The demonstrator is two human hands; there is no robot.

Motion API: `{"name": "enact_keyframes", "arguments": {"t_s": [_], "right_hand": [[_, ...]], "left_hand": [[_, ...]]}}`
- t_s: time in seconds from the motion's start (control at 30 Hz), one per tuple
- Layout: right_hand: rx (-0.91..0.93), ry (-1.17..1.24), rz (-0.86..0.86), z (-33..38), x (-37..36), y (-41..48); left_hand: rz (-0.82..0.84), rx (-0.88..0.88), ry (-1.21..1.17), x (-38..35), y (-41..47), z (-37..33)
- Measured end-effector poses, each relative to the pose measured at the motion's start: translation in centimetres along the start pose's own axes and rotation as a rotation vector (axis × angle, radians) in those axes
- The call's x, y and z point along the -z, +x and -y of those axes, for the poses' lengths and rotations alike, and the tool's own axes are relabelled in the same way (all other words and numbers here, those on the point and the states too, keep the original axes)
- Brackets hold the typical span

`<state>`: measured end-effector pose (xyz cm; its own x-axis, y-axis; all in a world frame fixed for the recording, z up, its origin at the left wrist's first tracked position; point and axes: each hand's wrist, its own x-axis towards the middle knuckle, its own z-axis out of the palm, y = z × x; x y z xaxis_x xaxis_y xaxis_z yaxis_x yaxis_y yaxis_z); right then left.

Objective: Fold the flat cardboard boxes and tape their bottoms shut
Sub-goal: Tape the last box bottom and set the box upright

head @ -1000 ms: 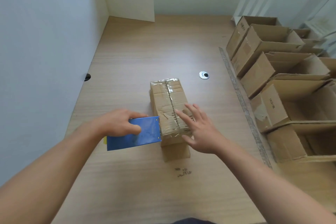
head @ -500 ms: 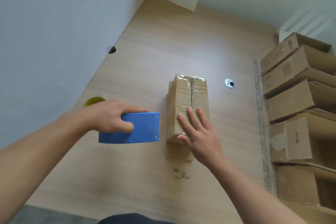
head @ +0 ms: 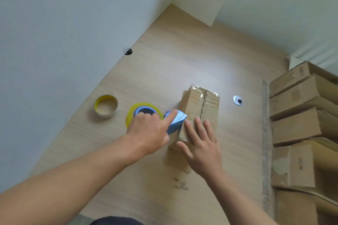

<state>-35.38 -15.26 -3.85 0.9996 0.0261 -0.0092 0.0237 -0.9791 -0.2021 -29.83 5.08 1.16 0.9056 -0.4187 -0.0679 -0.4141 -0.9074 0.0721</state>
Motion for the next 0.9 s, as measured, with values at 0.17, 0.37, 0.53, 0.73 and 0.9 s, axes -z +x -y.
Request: {"name": "enact_keyframes", "arguments": {"t_s": [0.17,0.37,0.53,0.73,0.9], "right_hand": [[-0.067,-0.028,0.005,0.3,0.8,0.1],[-0.213,-0.058,0.076,2.9,1.0,1.4],[-0.293,-0.028,0.051,4.3,0.6,1.9],[-0.382,0.027,-0.018,5.1,0.4,2.0],[-0.294,-0.026,0.037,5.3,0.9,1.9]], "left_hand": [[0.0,0.076,-0.087,-1.5,0.0,0.7],[0.029,0.203,-0.131,-6.8,-2.6,3.9],[0.116,0.254,-0.108,-10.0,-4.1,5.2],[0.165,0.242,-0.113,-10.4,-4.6,6.0],[0.234,0.242,-0.19,-9.4,-4.2,5.6]]}}
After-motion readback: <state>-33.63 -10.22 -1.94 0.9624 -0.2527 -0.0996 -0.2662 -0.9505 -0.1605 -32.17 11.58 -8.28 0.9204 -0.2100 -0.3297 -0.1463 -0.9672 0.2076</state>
